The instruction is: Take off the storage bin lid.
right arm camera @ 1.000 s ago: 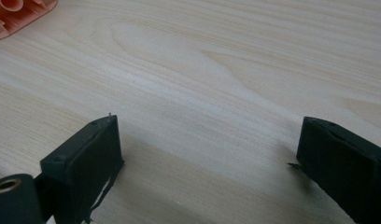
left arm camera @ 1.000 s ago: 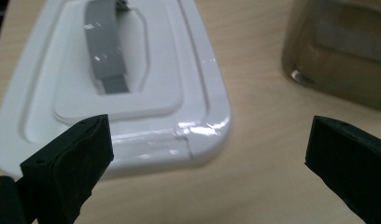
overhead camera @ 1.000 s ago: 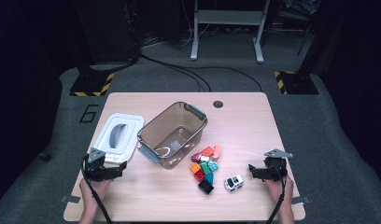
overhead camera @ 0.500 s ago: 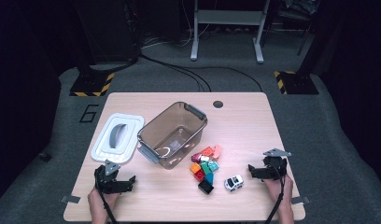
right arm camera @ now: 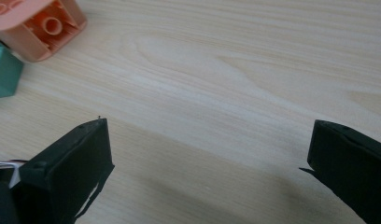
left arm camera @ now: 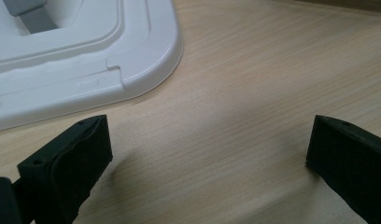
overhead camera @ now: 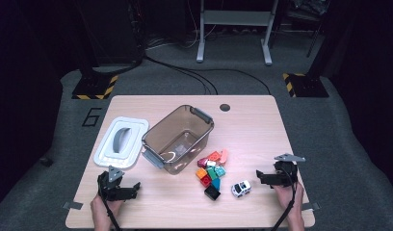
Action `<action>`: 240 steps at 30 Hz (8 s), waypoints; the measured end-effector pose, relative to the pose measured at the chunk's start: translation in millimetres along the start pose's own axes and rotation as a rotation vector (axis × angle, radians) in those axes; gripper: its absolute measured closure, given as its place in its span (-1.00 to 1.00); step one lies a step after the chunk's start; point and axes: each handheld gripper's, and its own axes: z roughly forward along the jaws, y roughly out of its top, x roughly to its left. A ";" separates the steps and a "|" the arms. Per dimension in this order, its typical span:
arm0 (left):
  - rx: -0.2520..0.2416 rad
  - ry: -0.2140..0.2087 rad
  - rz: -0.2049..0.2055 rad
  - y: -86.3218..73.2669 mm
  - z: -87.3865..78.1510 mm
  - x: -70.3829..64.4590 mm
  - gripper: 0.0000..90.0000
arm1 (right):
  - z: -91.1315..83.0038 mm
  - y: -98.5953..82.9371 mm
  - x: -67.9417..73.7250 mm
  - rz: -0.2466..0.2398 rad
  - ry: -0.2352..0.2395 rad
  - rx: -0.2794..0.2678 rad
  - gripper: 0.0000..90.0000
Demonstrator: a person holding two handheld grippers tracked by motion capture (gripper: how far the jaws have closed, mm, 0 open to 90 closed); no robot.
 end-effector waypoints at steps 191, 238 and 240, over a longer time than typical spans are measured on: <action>0.017 -0.039 -0.036 -0.2 0.8 2.2 -1.00 | 27.2 146.7 84.1 -0.153 0.131 -0.052 -0.44; 0.016 -0.036 -0.036 -0.1 1.2 2.2 -1.00 | 22.8 211.9 89.3 -0.180 0.139 -0.075 -0.44; 0.014 -0.035 -0.036 -0.1 1.3 2.2 -1.00 | 24.0 214.6 91.1 -0.198 0.144 -0.081 -0.44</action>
